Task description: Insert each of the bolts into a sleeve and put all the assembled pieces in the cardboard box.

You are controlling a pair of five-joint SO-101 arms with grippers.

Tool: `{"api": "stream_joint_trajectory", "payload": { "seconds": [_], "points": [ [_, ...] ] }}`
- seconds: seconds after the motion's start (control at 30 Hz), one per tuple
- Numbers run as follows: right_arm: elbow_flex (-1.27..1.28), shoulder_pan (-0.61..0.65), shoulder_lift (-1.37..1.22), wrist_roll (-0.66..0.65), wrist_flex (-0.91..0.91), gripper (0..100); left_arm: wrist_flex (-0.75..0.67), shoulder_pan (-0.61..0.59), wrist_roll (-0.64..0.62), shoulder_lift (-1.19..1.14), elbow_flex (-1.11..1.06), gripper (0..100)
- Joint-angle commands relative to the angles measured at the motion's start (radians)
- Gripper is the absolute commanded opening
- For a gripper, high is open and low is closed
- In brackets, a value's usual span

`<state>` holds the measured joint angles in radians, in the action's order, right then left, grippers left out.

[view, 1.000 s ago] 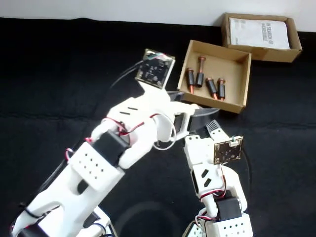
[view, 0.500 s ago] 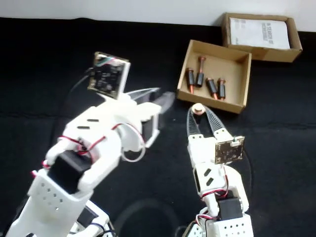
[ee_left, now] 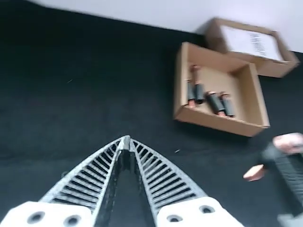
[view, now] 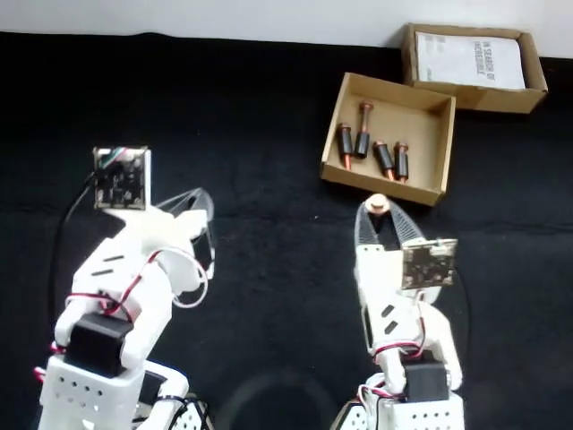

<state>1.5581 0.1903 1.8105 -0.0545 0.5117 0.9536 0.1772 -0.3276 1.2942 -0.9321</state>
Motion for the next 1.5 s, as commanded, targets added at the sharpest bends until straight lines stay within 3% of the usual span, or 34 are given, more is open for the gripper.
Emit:
{"api": "stream_joint_trajectory", "payload": {
  "seconds": [0.0, 0.37, 0.67, 1.2, 1.47],
  "points": [
    [-0.120, -0.035, 0.002, -0.018, 0.024, 0.6, -0.040, -0.056, 0.000, 0.105, -0.131, 1],
    [-0.216, -0.035, 0.002, -0.115, 0.033, 0.6, -0.043, -0.085, 0.000, 0.533, -0.522, 1],
    [-0.278, -0.035, -0.082, -0.098, 0.035, 0.6, -0.051, -0.085, 0.000, 0.518, -0.622, 1],
    [-0.700, -0.130, -0.710, 0.094, 0.125, 0.6, -0.138, -0.085, 0.000, 0.515, -0.763, 1],
    [-0.967, -0.208, -1.081, 0.187, 0.122, 0.6, -0.003, -0.085, 0.002, 0.513, -0.763, 1]
  ]
}}
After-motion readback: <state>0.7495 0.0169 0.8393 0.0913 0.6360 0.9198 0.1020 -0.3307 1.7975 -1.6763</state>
